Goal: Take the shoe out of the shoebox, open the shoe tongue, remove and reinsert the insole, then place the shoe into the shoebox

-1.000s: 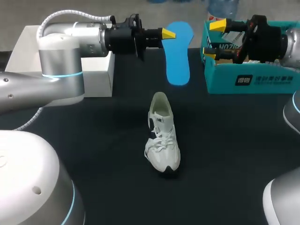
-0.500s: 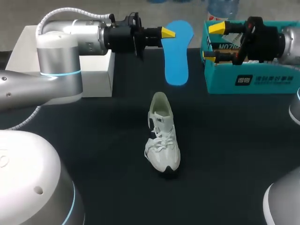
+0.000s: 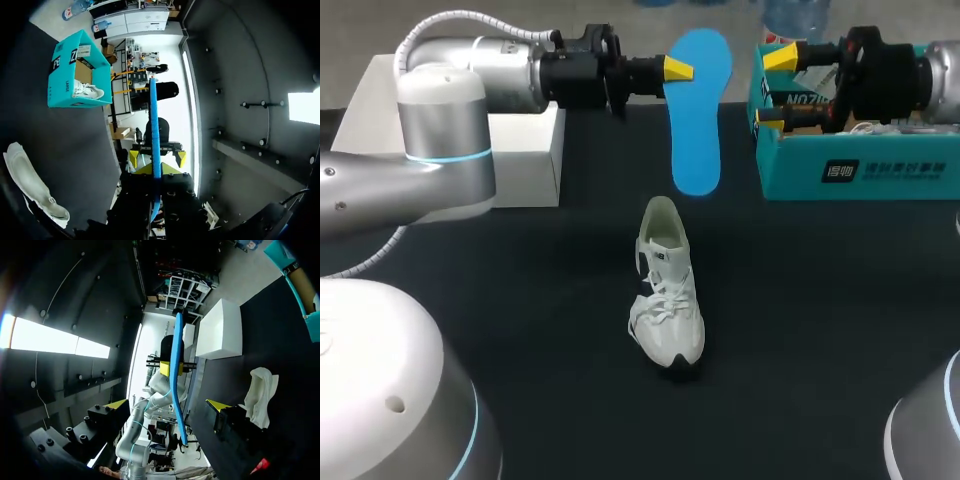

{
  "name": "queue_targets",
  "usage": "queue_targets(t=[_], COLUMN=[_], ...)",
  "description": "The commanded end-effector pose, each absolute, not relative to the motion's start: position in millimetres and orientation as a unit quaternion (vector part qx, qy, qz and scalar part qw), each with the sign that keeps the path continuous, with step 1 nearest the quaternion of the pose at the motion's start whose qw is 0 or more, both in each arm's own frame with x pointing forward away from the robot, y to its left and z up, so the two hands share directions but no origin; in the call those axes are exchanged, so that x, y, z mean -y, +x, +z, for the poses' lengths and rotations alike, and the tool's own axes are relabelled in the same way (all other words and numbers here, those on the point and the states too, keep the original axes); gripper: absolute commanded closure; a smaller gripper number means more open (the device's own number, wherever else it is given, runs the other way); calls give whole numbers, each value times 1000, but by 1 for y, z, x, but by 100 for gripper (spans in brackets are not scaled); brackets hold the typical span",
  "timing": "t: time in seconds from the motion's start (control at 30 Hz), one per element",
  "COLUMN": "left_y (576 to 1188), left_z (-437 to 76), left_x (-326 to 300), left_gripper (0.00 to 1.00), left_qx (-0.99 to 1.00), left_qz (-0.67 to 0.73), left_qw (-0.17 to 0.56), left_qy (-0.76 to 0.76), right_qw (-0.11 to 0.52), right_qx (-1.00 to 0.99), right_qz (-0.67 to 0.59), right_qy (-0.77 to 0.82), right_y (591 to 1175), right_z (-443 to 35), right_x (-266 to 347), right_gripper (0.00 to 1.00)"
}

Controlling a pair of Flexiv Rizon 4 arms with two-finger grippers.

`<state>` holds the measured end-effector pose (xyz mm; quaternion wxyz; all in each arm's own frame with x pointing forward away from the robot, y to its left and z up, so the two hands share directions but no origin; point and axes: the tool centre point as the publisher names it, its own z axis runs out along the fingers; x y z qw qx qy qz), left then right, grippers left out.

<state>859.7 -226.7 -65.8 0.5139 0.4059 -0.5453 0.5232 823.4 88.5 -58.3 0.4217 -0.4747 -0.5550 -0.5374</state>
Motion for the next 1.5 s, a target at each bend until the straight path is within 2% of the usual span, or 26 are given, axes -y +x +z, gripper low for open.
queue_targets(t=[0.03,0.4,0.63,1.07,1.13,1.3,1.5], left_y=[850,848,846,845,845,843,842], left_z=[-60,-62,-67,-69,-74,-78,-81], left_x=[228,228,227,227,226,224,219], left_gripper=[100,100,100,100,100,100,100], left_qx=[634,645,685,693,700,683,650], left_qz=[587,687,685,686,697,728,732], left_qw=[371,255,203,195,141,61,-134], left_qy=[340,217,141,111,68,-8,-155], right_qw=[421,421,421,421,421,421,421], right_qx=[555,555,555,555,555,555,555], right_qz=[-537,-537,-537,-537,-537,-537,-537], right_qy=[-475,-475,-475,-475,-475,-475,-475], right_y=[824,824,824,824,824,824,824], right_z=[-59,-59,-59,-59,-59,-59,-59], right_x=[-90,-90,-90,-90,-90,-90,-90], right_gripper=[0,0,0,0,0,0,0])
